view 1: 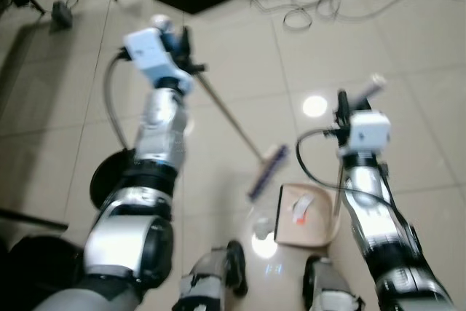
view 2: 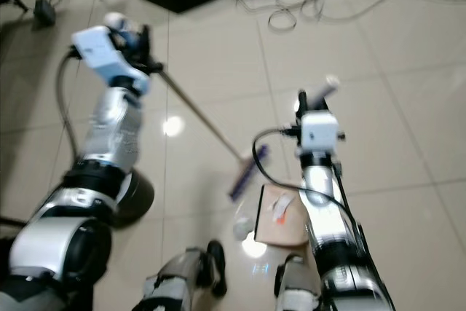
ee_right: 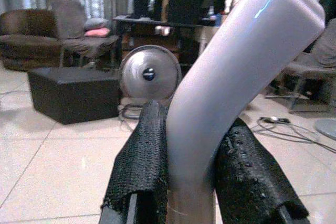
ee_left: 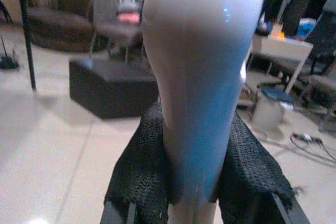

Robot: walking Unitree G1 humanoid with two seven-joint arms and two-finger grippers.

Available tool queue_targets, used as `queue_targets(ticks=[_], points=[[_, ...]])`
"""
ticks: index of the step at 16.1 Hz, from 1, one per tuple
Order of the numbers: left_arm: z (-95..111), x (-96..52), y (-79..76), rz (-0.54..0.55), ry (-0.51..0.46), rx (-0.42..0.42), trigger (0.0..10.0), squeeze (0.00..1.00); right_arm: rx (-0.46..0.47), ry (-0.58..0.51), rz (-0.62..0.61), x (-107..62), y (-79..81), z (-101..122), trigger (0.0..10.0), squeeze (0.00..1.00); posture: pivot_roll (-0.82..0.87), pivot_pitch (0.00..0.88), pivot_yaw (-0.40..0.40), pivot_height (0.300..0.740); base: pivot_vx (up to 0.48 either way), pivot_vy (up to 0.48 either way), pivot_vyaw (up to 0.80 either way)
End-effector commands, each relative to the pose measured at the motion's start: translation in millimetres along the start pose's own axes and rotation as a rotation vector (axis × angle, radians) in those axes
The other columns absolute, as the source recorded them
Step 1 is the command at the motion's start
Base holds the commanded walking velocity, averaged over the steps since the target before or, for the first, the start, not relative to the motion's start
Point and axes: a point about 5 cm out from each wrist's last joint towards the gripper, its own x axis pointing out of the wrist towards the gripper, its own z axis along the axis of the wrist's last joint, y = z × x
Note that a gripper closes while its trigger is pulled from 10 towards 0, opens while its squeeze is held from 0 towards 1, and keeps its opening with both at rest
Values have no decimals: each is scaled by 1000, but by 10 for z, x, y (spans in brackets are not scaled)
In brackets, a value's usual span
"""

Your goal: Sweep floor

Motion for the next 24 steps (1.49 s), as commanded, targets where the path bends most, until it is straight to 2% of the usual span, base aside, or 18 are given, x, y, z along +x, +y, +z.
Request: queue_targets(ticks=[1,2,5,6,8,9,10,13,16,18,21,24], points=[[74,25,64,2,-34,21,10000,0,30,-49,-14,7,-29,111,10000,0,14,77,141,740,0,0,0],[63,1,119,-7,-27,56,10000,0,40,-61,-36,-29,-87,161,10000,0,6,72,139,740,0,0,0],[-114,-170,245,-120,112,167,10000,0,66,-97,-105,-81,-255,395,10000,0,-24,42,146,740,0,0,0],[-145,-217,279,-135,137,180,10000,0,71,-100,-117,-84,-286,450,10000,0,-27,37,146,740,0,0,0],[-230,-448,398,-206,215,219,10000,0,100,-44,-164,-80,-404,615,10000,0,-31,22,153,740,0,0,0],[-245,-533,422,-232,243,243,10000,0,129,-21,-149,-68,-416,682,10000,0,-34,20,155,740,0,0,0],[-237,-731,472,-271,273,318,10000,0,129,8,-114,-23,-458,813,10000,0,-39,15,159,740,0,0,0],[-193,-897,488,-291,267,326,10000,0,146,18,-43,67,-454,977,10000,0,-30,10,154,740,0,0,0],[-106,-1104,554,-209,276,290,10000,0,187,1,-7,259,-473,1301,10000,0,-19,0,138,740,0,0,0],[-57,-1163,524,-213,275,315,10000,0,185,-5,47,344,-434,1410,10000,0,-6,0,124,740,0,0,0],[13,-1172,499,-236,268,368,10000,0,206,-7,84,451,-371,1532,10000,0,-7,0,109,740,0,0,0],[93,-1165,496,-211,253,367,10000,0,255,-3,75,498,-375,1582,10000,0,2,0,83,740,0,0,0]])
